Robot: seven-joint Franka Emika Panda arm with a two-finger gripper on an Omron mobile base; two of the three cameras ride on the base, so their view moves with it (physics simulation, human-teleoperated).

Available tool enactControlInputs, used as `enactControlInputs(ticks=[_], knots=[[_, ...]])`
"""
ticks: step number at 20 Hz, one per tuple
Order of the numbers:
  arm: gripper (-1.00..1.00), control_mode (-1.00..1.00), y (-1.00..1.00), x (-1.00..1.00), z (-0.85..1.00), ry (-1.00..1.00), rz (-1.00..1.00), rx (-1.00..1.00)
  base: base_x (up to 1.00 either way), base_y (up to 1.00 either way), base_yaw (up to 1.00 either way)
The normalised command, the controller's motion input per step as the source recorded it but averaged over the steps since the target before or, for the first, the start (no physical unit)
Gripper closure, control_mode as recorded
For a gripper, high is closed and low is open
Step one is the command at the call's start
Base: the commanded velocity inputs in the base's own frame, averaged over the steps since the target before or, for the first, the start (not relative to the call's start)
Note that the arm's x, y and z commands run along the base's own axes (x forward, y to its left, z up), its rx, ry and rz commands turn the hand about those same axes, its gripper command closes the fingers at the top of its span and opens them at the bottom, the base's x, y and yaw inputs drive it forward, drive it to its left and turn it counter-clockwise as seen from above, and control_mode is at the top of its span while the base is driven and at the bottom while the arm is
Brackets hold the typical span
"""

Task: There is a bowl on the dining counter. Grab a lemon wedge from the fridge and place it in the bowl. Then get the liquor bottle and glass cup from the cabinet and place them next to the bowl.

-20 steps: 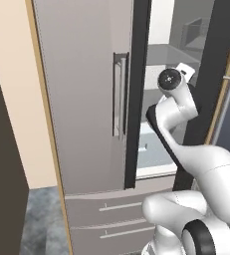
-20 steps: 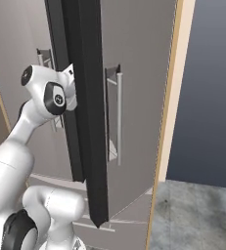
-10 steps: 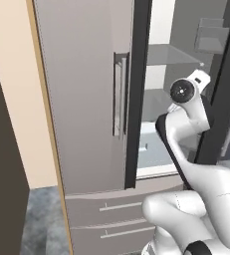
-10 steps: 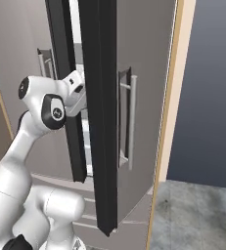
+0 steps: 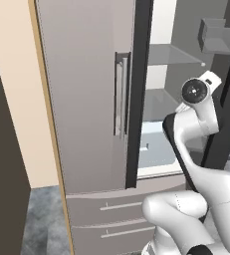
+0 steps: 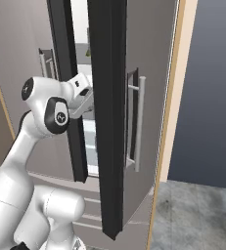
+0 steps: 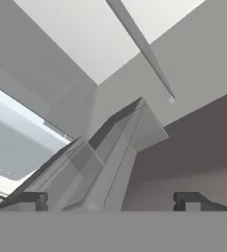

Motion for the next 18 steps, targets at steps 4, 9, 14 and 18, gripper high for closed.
enactControlInputs(ticks=[4,9,14,18], knots=[[-1.0,-1.0,-0.97,-0.03,0.26,0.0,0.0,0.05,0.0,0.0,0.0],[-1.0,-1.0,-0.97,-0.24,0.23,-0.06,0.0,0.01,0.0,0.0,0.0],[-1.0,-1.0,-0.94,-0.46,0.2,-0.16,0.0,0.0,0.0,0.0,0.0],[-1.0,-1.0,-0.96,-0.26,0.19,-0.12,0.0,0.0,0.0,0.0,0.0]])
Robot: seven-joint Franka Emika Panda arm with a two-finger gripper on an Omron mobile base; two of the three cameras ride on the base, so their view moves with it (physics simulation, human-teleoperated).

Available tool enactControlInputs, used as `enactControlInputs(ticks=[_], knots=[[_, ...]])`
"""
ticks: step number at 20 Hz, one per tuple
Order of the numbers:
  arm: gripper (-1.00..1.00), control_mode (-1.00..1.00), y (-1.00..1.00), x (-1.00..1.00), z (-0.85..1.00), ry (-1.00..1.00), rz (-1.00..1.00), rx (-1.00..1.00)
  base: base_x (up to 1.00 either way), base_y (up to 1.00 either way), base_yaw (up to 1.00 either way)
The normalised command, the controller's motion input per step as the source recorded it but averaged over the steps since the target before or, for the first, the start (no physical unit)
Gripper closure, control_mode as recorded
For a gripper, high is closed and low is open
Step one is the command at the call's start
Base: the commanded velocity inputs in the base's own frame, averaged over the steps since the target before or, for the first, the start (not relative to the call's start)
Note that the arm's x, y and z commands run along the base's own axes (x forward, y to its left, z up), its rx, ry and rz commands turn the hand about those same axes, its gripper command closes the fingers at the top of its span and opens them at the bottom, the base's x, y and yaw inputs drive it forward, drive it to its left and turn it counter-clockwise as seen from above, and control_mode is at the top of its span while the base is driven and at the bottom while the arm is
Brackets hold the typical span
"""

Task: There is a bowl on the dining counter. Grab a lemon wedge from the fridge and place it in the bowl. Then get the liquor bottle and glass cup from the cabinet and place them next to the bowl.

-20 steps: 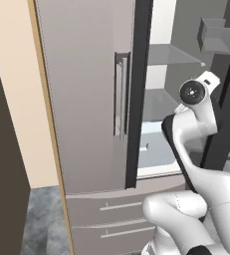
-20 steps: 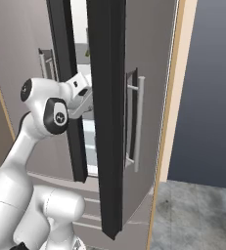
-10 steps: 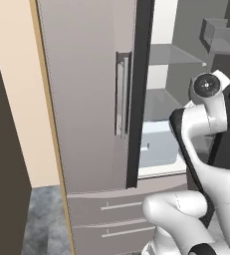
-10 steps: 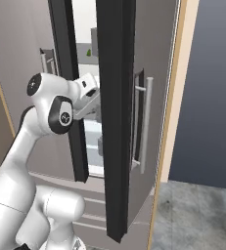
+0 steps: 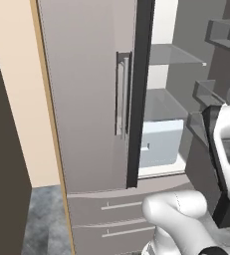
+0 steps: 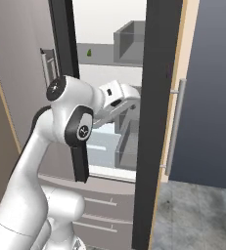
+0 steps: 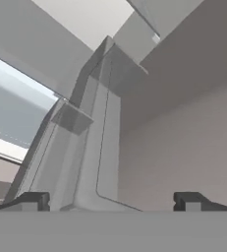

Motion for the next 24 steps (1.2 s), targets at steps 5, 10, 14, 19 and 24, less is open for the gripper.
enactControlInputs(ticks=[5,10,14,19,24], knots=[[-1.0,-1.0,-0.77,0.0,0.11,-0.08,0.0,0.05,0.0,0.0,0.0],[-1.0,-1.0,-0.09,-0.03,0.0,-0.03,0.0,0.01,0.0,0.0,0.0],[-1.0,-1.0,0.47,-0.4,0.0,-0.22,0.02,0.0,0.0,0.0,0.0],[-1.0,-1.0,0.99,-0.3,0.0,-0.2,0.0,0.0,0.0,0.0,0.0],[-1.0,-1.0,1.0,0.0,0.0,-0.12,0.0,0.1,0.0,0.0,0.0]])
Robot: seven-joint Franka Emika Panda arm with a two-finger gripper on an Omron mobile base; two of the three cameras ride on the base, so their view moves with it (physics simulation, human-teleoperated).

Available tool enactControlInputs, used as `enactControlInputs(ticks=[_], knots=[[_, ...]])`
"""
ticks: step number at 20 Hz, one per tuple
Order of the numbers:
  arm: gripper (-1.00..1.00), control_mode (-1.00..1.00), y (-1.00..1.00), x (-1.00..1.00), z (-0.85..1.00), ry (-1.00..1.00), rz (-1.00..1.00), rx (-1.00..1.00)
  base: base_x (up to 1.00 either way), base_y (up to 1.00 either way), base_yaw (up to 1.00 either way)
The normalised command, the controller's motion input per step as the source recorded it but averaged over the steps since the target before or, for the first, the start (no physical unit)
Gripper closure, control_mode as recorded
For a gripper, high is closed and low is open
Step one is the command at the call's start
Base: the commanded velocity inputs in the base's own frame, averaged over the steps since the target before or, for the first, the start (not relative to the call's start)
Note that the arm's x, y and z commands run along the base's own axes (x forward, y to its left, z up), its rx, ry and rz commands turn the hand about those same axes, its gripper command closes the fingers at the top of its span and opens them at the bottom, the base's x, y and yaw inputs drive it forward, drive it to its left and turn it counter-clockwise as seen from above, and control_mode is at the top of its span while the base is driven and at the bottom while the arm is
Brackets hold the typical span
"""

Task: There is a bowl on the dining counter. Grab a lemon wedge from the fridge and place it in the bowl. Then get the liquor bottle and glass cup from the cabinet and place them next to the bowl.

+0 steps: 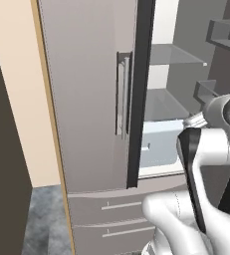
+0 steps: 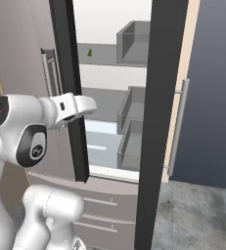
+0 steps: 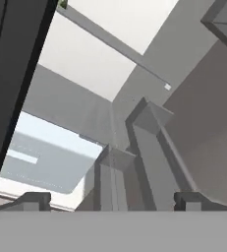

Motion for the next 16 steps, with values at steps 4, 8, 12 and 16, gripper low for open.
enactControlInputs(ticks=[4,8,12,16], knots=[[-1.0,-1.0,0.92,0.06,0.0,-0.15,0.0,0.3,0.0,0.0,0.0],[-1.0,-1.0,0.91,0.27,0.02,-0.15,0.0,0.37,0.0,0.0,0.0],[-1.0,-1.0,0.88,0.34,0.03,-0.09,0.0,0.4,0.0,0.0,0.0],[-1.0,-1.0,0.8,0.32,0.05,-0.02,0.0,0.37,0.0,0.0,0.0]])
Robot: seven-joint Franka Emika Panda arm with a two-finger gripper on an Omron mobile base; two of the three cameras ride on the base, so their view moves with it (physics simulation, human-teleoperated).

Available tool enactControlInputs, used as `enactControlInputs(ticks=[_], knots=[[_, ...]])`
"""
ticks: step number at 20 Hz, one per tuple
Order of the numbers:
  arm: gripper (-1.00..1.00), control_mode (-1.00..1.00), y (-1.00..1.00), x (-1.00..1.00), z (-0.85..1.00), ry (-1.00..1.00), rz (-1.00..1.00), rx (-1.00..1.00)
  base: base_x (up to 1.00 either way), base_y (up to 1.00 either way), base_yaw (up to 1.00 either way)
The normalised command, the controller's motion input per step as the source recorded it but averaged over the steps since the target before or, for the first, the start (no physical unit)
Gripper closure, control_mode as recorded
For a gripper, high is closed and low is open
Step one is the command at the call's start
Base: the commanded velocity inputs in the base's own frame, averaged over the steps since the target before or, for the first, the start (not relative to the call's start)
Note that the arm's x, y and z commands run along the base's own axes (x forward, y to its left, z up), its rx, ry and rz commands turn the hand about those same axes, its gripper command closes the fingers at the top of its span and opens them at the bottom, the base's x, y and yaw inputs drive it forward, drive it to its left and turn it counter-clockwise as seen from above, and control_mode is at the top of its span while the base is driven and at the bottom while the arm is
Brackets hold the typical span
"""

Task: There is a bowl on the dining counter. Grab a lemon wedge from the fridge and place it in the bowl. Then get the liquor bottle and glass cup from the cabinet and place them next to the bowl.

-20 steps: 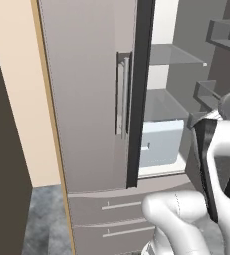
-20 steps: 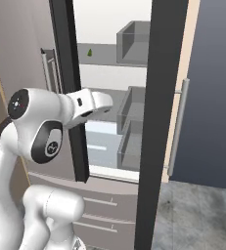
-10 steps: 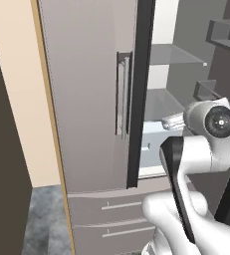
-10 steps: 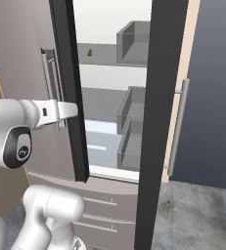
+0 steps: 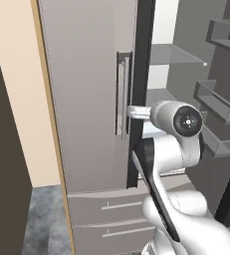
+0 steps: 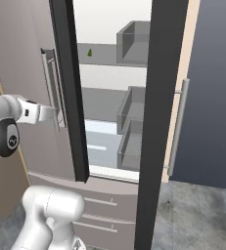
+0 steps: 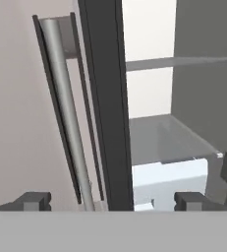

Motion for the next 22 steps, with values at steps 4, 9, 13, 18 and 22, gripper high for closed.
enactControlInputs(ticks=[4,9,13,18,22], knots=[[-1.0,-1.0,0.29,0.45,0.12,0.0,0.0,0.38,0.0,0.0,0.0],[-1.0,-1.0,-0.04,0.65,0.02,0.02,0.0,0.2,0.0,0.0,0.0],[-1.0,-1.0,-0.05,0.65,0.0,0.07,0.0,0.01,0.0,0.0,0.0],[-1.0,-1.0,0.0,0.54,0.0,0.09,0.07,-0.02,0.0,0.0,0.0],[-1.0,-1.0,0.05,0.46,0.0,0.07,0.13,-0.08,0.0,0.0,0.0]])
